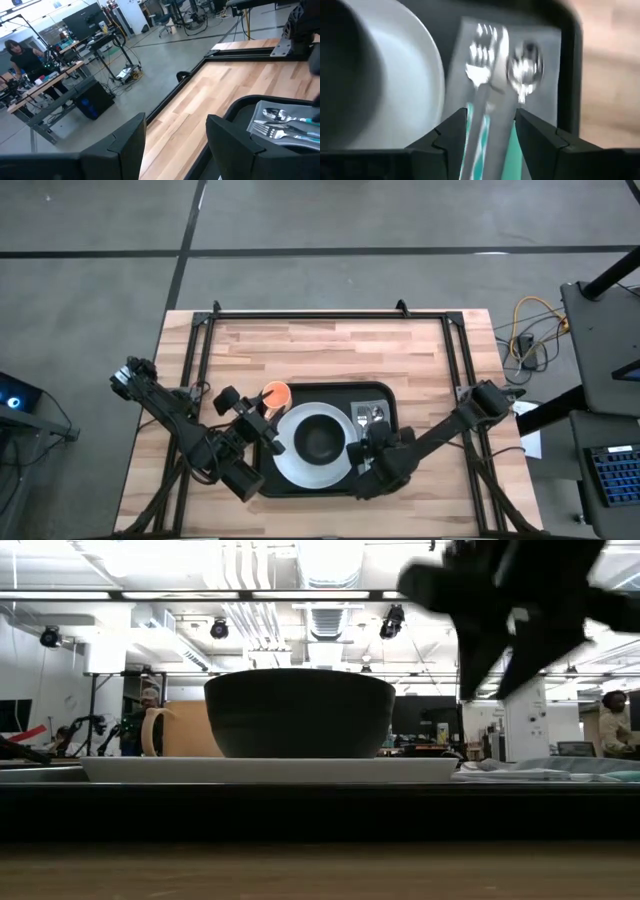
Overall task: Set up tray
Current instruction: Return to Home Position
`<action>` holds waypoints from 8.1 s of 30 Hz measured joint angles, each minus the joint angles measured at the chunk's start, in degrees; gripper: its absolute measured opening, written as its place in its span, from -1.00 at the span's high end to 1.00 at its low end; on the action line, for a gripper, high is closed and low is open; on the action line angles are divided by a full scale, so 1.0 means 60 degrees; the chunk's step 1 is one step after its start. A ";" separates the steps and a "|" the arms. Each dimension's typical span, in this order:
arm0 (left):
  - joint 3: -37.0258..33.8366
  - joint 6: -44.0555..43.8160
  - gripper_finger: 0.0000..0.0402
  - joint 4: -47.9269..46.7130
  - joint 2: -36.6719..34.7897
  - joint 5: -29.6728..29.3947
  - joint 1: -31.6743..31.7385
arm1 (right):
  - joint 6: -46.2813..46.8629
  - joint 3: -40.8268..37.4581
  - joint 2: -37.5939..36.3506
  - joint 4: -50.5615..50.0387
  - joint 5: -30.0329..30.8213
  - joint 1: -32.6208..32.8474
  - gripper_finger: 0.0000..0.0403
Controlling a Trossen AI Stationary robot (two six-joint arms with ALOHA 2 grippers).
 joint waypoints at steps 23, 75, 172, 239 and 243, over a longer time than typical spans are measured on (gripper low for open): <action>-0.0509 0.2196 0.07 -0.0143 -0.0688 -0.0433 0.2584 | -0.1858 -0.4841 -0.6325 -0.1235 0.7118 0.2277 0.20; -1.4364 1.1088 0.07 1.7189 -1.2744 0.7684 0.0087 | -0.5728 -0.6896 -0.8031 0.2978 0.7246 0.4719 0.62; -1.4750 0.9897 0.07 1.6697 -1.2974 0.4960 0.0091 | -1.9204 -1.4149 -1.6936 1.6073 -0.1003 0.2525 0.61; -1.4746 0.7571 0.07 1.3861 -1.2934 0.2700 0.0087 | -1.4543 -1.4142 -1.5204 1.2555 0.3480 0.2216 0.60; -1.4746 0.7573 0.07 1.3860 -1.2934 0.2697 0.0087 | -1.4558 -1.4142 -1.5204 1.2552 0.3480 0.2216 0.58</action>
